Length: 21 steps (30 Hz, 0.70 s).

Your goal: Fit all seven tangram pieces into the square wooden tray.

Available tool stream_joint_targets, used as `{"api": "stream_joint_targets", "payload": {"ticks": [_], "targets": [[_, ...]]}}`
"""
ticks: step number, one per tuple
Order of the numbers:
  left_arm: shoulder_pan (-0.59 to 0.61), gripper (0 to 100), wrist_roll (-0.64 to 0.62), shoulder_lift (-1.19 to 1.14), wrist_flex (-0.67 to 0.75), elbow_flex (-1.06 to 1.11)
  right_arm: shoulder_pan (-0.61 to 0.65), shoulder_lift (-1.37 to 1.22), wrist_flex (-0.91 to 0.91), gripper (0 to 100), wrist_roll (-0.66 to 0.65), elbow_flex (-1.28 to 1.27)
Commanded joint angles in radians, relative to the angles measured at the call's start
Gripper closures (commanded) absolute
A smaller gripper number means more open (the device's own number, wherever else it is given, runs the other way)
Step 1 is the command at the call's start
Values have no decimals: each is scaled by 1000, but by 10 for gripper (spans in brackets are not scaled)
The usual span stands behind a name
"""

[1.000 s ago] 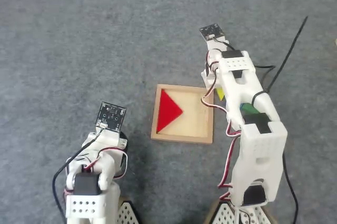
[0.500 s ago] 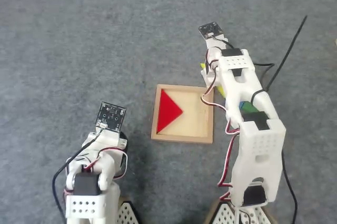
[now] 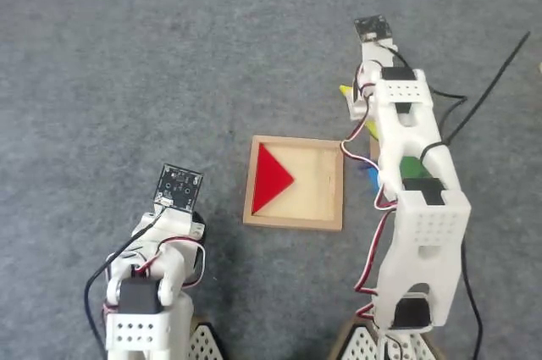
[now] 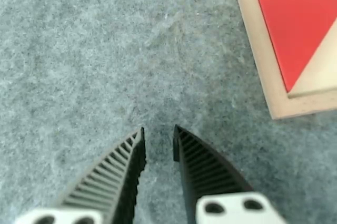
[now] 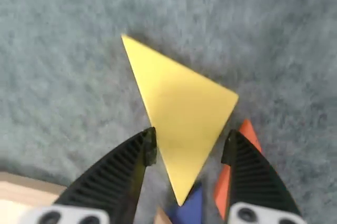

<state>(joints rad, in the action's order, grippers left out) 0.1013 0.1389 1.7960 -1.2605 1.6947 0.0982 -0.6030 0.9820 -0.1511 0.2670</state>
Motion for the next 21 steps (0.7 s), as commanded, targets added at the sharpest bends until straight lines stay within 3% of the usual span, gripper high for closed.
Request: {"api": "stream_joint_targets", "payload": {"ticks": [1,5,10,21], "targets": [[2,914,11,21,-3,-12,-12,18,-16,775,23,68],[2,914,11,21,-3,-12,-4,5,-68,728,8,72],[2,914,11,21,-3,-12,39,5,-2,634,-140,72],[2,914,11,21,-3,-12,68,-137,1,628,-307,181]]}}
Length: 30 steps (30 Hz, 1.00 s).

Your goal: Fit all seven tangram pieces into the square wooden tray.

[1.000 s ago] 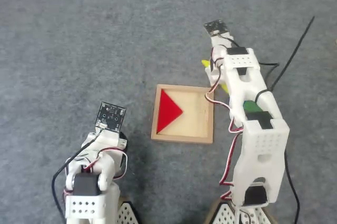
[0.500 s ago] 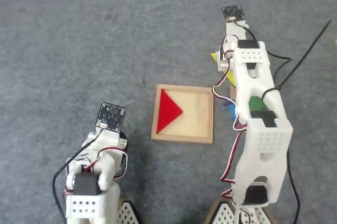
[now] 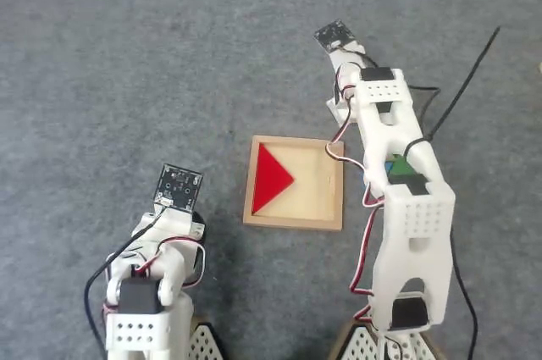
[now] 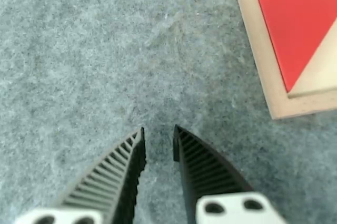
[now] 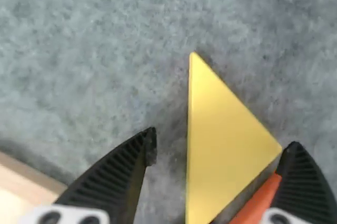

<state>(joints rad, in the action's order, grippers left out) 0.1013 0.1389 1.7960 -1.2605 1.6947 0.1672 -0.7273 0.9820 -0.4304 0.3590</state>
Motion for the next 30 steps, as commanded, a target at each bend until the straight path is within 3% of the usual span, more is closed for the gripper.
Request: {"api": "stream_joint_targets", "payload": {"ticks": [1,14,22,30], "targets": [[2,914,11,21,-3,-12,-10,-31,15,628,-25,115],[2,914,11,21,-3,-12,-62,-248,216,630,3,390],[2,914,11,21,-3,-12,-61,-275,449,696,23,531],[2,914,11,21,-3,-12,-68,-298,487,701,25,534]]}}
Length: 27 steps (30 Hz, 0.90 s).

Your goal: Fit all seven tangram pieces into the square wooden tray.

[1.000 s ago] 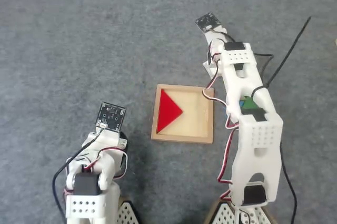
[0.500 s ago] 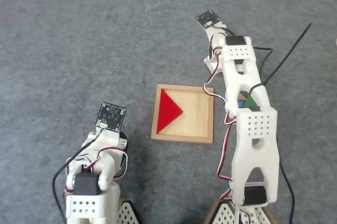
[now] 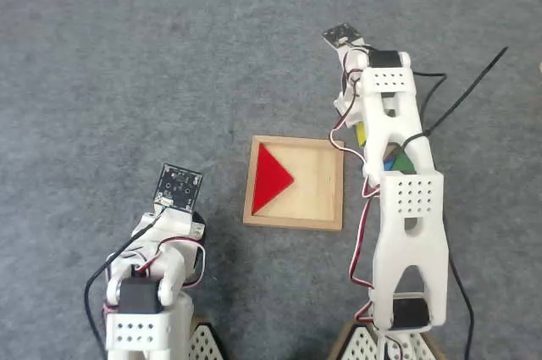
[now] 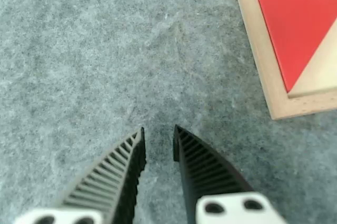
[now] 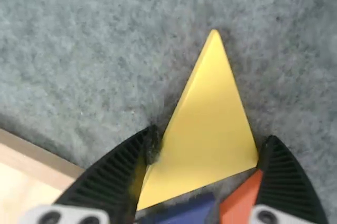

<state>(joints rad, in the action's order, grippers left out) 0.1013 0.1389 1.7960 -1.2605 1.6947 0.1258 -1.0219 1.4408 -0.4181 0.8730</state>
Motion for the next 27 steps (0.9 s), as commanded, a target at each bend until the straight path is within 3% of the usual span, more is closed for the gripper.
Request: {"api": "stream_joint_targets", "payload": {"ticks": [1,5,17,21,24,27], "targets": [[2,914,11,21,-3,-12,-27,-7,38,705,14,21],[2,914,11,21,-3,-12,-35,19,81,760,60,43],[2,914,11,21,-3,-12,-16,134,340,764,87,273],[2,914,11,21,-3,-12,-18,159,352,764,86,301],[2,914,11,21,-3,-12,-13,147,354,748,92,249],[2,914,11,21,-3,-12,8,111,352,664,104,123]]}}
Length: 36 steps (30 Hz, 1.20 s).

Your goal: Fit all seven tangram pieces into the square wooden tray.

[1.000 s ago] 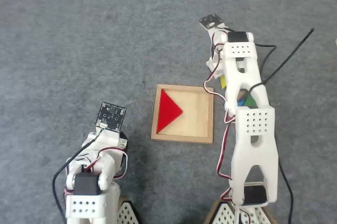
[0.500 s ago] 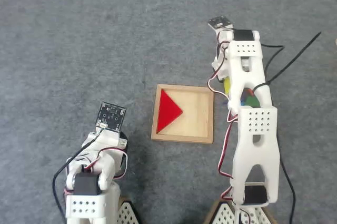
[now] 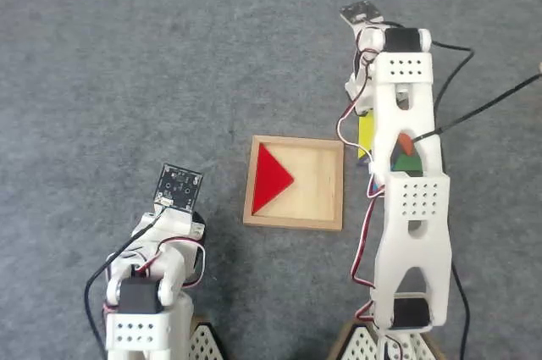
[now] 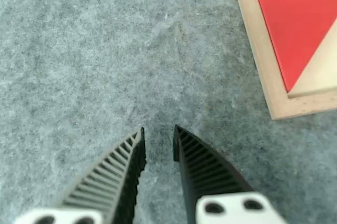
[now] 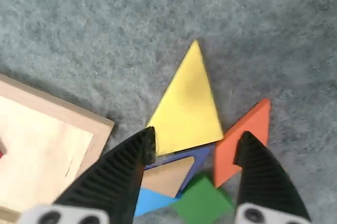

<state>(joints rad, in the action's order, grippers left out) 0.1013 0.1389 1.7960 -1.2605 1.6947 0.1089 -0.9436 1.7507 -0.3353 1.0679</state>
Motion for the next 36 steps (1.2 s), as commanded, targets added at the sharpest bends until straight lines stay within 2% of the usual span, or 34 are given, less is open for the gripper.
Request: {"api": "stream_joint_targets", "payload": {"ticks": [1,3,5,14,18,28,33,36], "targets": [[2,914,11,21,-3,-12,28,24,31,631,52,-94],[2,914,11,21,-3,-12,31,5,8,573,115,-101],[2,914,11,21,-3,-12,31,-7,-13,566,155,-101],[2,914,11,21,-3,-12,36,-125,-71,614,176,-103],[2,914,11,21,-3,-12,59,-125,-87,696,175,-101],[2,914,11,21,-3,-12,74,-116,-85,801,166,-104],[2,914,11,21,-3,-12,74,-101,-139,811,157,-80],[2,914,11,21,-3,-12,74,-110,-143,810,107,-29]]}}
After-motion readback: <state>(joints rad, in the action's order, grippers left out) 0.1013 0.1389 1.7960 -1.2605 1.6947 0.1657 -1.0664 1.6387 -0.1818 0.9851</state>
